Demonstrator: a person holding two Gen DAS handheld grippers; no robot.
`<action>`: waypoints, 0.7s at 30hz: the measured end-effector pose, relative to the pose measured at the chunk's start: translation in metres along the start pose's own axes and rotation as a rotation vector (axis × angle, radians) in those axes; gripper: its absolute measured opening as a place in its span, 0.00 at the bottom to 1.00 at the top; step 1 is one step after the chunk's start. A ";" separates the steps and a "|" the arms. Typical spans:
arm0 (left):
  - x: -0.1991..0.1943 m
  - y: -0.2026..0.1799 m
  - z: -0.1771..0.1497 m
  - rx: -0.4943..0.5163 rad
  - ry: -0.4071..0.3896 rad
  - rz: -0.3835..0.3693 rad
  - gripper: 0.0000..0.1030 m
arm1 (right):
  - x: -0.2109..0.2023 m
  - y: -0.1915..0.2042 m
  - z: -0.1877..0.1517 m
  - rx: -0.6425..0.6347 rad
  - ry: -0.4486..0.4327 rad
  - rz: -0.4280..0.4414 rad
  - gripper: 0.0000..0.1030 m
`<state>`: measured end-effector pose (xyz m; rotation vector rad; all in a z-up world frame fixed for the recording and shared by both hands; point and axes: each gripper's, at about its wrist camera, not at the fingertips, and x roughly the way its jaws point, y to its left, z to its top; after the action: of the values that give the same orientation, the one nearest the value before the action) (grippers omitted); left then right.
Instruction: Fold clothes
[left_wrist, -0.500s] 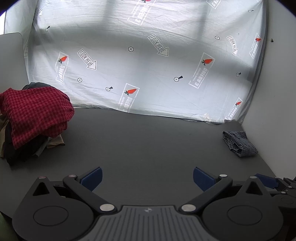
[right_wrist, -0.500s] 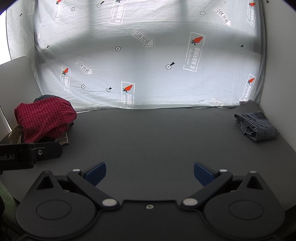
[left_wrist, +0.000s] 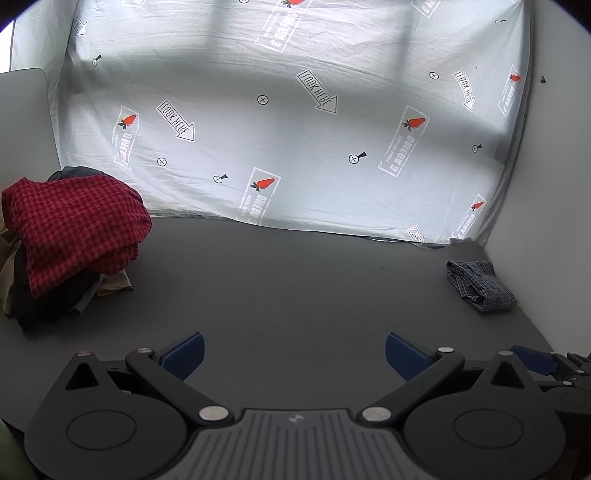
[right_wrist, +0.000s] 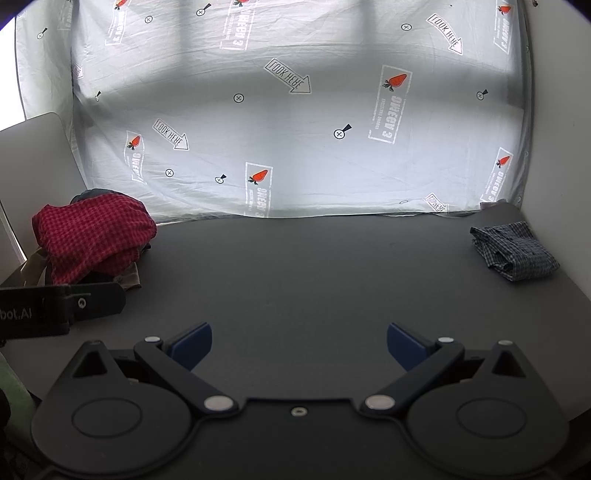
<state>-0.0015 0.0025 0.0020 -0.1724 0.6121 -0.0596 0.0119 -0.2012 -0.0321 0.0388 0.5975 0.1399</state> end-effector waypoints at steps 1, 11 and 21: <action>0.000 0.001 0.000 0.000 0.000 0.000 1.00 | 0.000 0.000 0.000 0.000 0.000 0.000 0.99; -0.001 0.006 0.001 0.000 0.005 -0.003 1.00 | -0.001 0.001 -0.002 0.000 0.002 0.002 0.99; 0.001 0.008 -0.001 0.007 0.003 -0.006 1.00 | -0.002 0.005 -0.005 0.001 0.003 0.000 0.99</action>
<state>-0.0013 0.0104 -0.0005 -0.1673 0.6148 -0.0679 0.0069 -0.1966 -0.0353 0.0399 0.6006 0.1396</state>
